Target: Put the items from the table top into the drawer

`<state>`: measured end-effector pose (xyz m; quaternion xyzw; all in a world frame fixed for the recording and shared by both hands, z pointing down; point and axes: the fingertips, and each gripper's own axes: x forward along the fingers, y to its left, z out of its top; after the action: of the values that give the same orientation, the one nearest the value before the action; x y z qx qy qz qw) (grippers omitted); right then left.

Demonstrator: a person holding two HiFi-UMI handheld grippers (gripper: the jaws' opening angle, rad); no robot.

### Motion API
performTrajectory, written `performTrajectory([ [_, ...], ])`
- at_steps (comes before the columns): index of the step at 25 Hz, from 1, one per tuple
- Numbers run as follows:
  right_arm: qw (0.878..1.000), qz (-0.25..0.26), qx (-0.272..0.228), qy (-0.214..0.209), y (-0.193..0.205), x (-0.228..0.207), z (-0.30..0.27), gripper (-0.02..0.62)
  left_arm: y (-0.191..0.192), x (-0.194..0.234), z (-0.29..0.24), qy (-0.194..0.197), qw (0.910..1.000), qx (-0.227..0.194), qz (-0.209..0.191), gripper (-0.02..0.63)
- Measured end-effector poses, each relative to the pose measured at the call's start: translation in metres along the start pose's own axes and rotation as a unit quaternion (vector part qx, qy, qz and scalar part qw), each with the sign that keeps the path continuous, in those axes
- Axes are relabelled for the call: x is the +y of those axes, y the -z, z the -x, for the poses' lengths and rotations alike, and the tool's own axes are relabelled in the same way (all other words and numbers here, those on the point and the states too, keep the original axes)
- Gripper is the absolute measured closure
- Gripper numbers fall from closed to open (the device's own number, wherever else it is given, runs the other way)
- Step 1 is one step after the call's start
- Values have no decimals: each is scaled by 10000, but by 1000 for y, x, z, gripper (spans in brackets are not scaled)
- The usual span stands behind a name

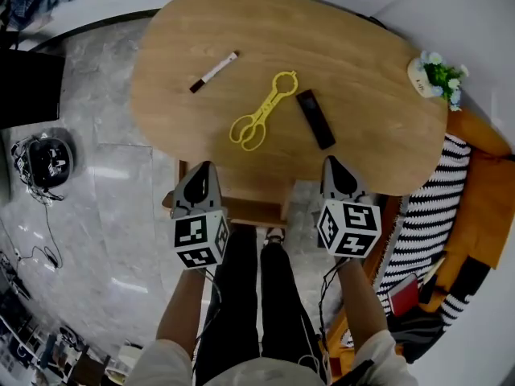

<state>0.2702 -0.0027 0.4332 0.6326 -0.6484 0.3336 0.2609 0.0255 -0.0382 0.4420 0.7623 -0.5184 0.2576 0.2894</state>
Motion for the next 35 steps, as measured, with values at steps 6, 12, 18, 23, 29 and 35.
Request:
performTrajectory([
  [6,9998,-86,62,-172,3,2,-28,574,12,8,-9,-43,10000,36,48,595],
  [12,9993,215,237,-172,5,-4,-55,527,21,11,-26,-20,9999,121,67,595],
  [18,9974,509,479,-169,6,-13,-82,479,22,13,-42,74,9998,206,32,595],
  [23,9939,774,720,-320,6,-15,-105,424,19,12,-52,167,9995,251,-16,595],
  [29,9885,1094,947,-446,1,-16,-126,400,17,12,-60,270,9991,316,-42,595],
  [35,9818,1261,1278,-617,9,-16,-140,350,12,13,-68,359,9985,392,-141,595],
])
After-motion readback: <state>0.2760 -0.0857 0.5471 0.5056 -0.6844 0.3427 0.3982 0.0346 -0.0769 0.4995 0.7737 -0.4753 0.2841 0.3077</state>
